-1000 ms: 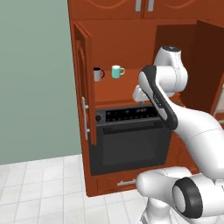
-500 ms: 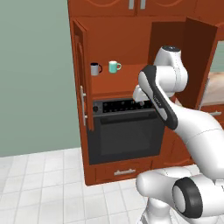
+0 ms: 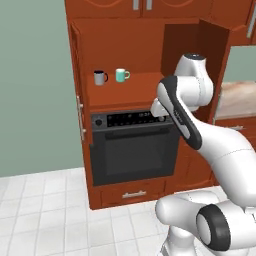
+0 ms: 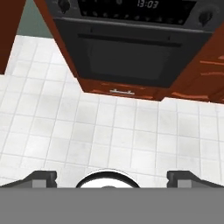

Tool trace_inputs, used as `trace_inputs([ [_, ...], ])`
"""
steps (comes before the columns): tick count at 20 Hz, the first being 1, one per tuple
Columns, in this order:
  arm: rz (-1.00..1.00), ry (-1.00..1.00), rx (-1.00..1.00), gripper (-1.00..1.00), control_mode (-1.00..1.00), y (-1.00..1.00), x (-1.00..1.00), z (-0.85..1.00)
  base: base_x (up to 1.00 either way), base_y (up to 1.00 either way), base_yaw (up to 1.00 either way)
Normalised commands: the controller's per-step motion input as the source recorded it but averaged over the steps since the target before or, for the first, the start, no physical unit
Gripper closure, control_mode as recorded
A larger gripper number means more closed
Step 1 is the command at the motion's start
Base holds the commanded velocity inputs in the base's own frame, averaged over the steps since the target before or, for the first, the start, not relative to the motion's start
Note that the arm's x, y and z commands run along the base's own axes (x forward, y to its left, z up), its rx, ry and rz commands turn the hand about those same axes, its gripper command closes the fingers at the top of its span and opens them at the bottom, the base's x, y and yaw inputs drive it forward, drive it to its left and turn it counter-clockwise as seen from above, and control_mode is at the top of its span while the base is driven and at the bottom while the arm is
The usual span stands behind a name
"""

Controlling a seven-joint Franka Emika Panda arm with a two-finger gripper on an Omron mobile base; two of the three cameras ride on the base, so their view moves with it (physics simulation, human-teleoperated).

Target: Pick the mug on the counter and place it in the cabinet with the handle facing the right, like the mugs already inside.

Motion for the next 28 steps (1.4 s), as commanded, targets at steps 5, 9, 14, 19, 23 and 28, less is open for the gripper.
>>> trace_inputs([
  [5,0.00,0.00,0.00,-1.00,1.00,0.00,0.00,0.00,-0.01,-0.86,0.00],
  [9,0.00,0.00,0.00,-1.00,1.00,0.00,0.00,0.00,-0.03,-0.92,0.00],
  [14,0.00,0.00,0.00,-1.00,1.00,0.00,0.00,0.00,-0.01,-0.90,0.00],
  [19,0.00,0.00,0.00,-1.00,1.00,0.00,0.00,0.00,0.00,-0.84,0.00],
  [23,0.00,0.00,0.00,-1.00,1.00,0.00,0.00,0.00,0.00,-0.79,0.00],
  [28,0.00,0.00,0.00,-1.00,1.00,0.00,0.00,0.00,0.00,-0.73,0.00],
])
